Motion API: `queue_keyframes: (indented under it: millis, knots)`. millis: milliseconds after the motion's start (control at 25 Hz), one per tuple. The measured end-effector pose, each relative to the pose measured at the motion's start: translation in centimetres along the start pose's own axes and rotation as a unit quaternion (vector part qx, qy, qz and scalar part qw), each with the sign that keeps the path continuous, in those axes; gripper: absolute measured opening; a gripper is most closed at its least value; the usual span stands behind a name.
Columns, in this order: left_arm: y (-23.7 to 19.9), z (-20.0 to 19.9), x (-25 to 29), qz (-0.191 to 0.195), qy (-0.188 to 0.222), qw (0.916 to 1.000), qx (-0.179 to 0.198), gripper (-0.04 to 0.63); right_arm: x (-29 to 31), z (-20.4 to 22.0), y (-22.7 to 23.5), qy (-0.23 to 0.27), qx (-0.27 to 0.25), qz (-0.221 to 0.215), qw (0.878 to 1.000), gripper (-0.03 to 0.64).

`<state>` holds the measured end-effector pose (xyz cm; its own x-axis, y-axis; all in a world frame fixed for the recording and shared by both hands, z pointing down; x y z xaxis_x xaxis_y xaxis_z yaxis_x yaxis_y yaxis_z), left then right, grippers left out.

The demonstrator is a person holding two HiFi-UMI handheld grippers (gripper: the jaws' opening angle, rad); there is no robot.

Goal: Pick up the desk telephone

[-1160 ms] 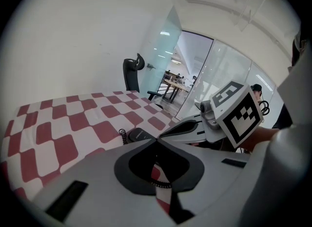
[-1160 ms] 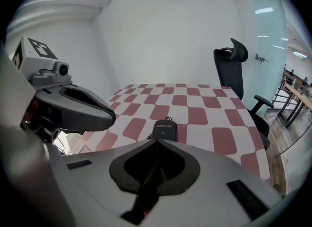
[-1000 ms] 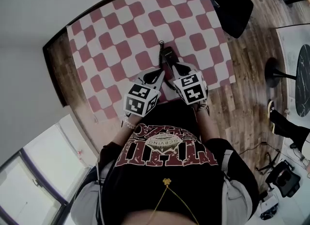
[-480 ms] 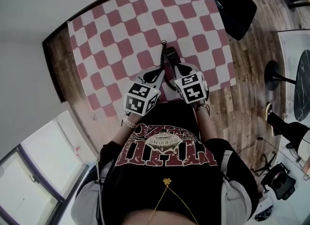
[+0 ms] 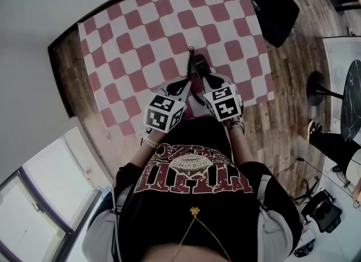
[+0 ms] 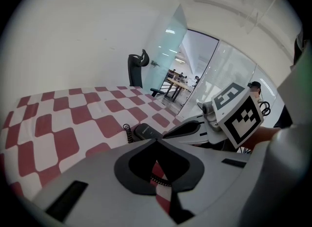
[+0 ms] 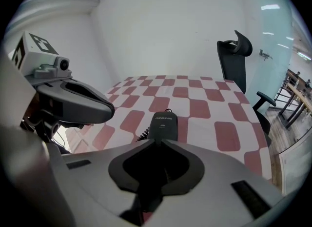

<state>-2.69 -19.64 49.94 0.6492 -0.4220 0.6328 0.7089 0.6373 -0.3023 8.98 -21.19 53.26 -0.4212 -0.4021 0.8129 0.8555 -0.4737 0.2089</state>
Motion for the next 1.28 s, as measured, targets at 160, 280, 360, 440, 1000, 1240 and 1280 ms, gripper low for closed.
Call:
queue_keyframes:
  millis: [160, 280, 360, 440, 1000, 1240, 1280]
  knots:
    - [-0.1, 0.1, 0.0, 0.003, -0.003, 1.0, -0.002, 0.008, -0.1, -0.1, -0.2, 0.004, 0.003, 0.0, 1.0, 0.091]
    - [-0.1, 0.2, 0.1, 0.004, -0.003, 1.0, -0.004, 0.008, 0.0, -0.3, -0.1, 0.006, 0.002, 0.01, 1.0, 0.133]
    - [-0.1, 0.3, 0.1, 0.005, -0.003, 1.0, -0.004, 0.008, 0.2, -0.3, 0.0, 0.005, 0.003, 0.013, 1.0, 0.174]
    - [0.0, 0.3, 0.1, 0.007, -0.005, 1.0, -0.004, 0.008, 0.4, -0.4, 0.1, 0.007, 0.004, 0.016, 1.0, 0.191]
    - [-0.4, 0.8, 0.3, 0.011, -0.011, 0.9998, -0.015, 0.008, 2.8, 0.1, 0.4, -0.027, 0.019, 0.01, 0.999, 0.27]
    - [-0.6, 1.0, 0.4, 0.01, -0.012, 0.9997, -0.019, 0.008, 3.8, 0.3, 0.5, -0.038, 0.031, 0.009, 0.999, 0.27]
    - [-0.6, 1.0, 0.4, 0.01, -0.012, 0.9997, -0.02, 0.008, 4.0, 0.4, 0.6, -0.039, 0.035, 0.01, 0.999, 0.27]
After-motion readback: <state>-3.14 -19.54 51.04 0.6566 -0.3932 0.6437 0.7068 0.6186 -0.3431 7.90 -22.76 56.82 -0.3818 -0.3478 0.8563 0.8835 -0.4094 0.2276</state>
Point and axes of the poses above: the fingertips, and each gripper's own axes: x forward along the fingers, y to its right, z out of its underside, the point moved 6 cm from there along -x, backward along the fingers, and after that the axes turned 7 degrees about x, right-handed, at the moved point
